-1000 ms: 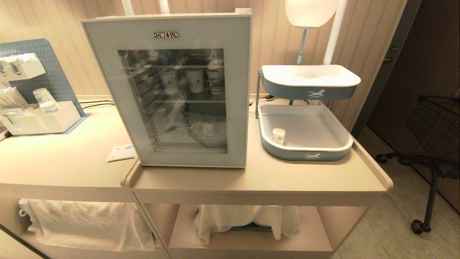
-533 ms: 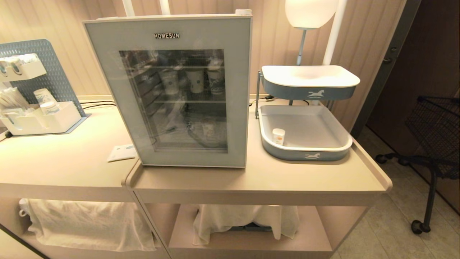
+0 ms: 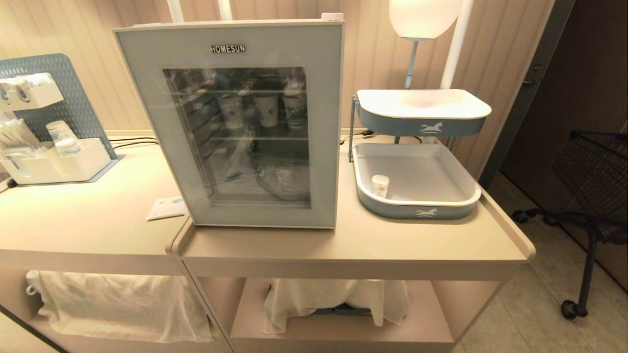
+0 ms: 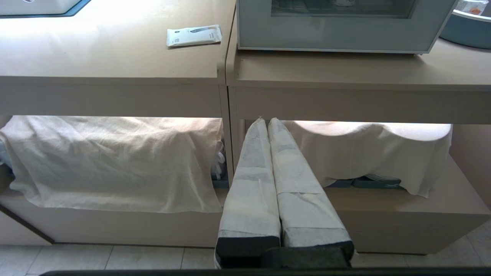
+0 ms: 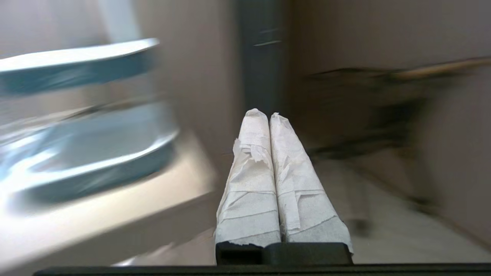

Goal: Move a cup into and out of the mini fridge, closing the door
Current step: Open the freezer door

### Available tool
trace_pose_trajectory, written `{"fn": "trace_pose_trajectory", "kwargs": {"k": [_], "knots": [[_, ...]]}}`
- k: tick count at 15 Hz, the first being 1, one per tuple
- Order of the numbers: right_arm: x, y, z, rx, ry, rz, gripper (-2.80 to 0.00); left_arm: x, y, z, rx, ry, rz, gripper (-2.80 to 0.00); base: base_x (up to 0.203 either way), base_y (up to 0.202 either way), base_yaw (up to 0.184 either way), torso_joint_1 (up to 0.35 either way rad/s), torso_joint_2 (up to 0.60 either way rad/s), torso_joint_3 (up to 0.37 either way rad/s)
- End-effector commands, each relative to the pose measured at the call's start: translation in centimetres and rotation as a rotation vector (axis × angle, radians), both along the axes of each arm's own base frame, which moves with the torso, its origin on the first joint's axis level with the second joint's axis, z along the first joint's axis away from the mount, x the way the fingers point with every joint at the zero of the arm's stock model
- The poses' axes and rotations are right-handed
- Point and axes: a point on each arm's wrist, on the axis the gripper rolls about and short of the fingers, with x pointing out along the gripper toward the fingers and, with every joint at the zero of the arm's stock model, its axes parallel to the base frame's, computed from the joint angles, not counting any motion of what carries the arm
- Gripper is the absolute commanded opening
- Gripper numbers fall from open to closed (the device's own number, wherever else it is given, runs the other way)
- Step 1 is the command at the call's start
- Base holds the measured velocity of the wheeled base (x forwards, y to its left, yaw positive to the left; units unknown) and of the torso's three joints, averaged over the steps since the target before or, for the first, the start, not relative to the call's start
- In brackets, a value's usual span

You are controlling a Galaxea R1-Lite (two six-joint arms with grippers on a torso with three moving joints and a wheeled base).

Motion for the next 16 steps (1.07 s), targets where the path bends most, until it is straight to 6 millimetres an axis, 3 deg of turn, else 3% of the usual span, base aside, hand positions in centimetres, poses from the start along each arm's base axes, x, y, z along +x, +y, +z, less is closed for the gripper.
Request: {"fn": "trace_pose_trajectory", "kwargs": {"k": [1, 3, 4, 13, 16], "knots": [[0.1, 0.7, -2.3, -0.008, 0.101, 0.323, -2.8, 0.0, 0.0, 0.0, -0.001, -0.001, 0.0, -2.8, 0.0, 0.0, 0.0, 0.0, 0.0, 0.0], [0.2, 0.8, -4.5, 0.002, 0.347, 0.371, -2.8, 0.0, 0.0, 0.0, -0.001, -0.001, 0.0, -2.8, 0.0, 0.0, 0.0, 0.0, 0.0, 0.0], [0.2, 0.8, -4.7, 0.004, 0.374, 0.38, -2.8, 0.0, 0.0, 0.0, -0.001, -0.002, 0.0, -2.8, 0.0, 0.0, 0.0, 0.0, 0.0, 0.0], [0.2, 0.8, -4.3, 0.026, 0.33, 0.39, -2.8, 0.0, 0.0, 0.0, -0.001, -0.002, 0.0, -2.8, 0.0, 0.0, 0.0, 0.0, 0.0, 0.0], [0.2, 0.8, -4.3, 0.026, 0.33, 0.39, -2.8, 0.0, 0.0, 0.0, -0.001, -0.002, 0.0, -2.8, 0.002, 0.156, -0.003, 0.001, 0.0, 0.0]]}}
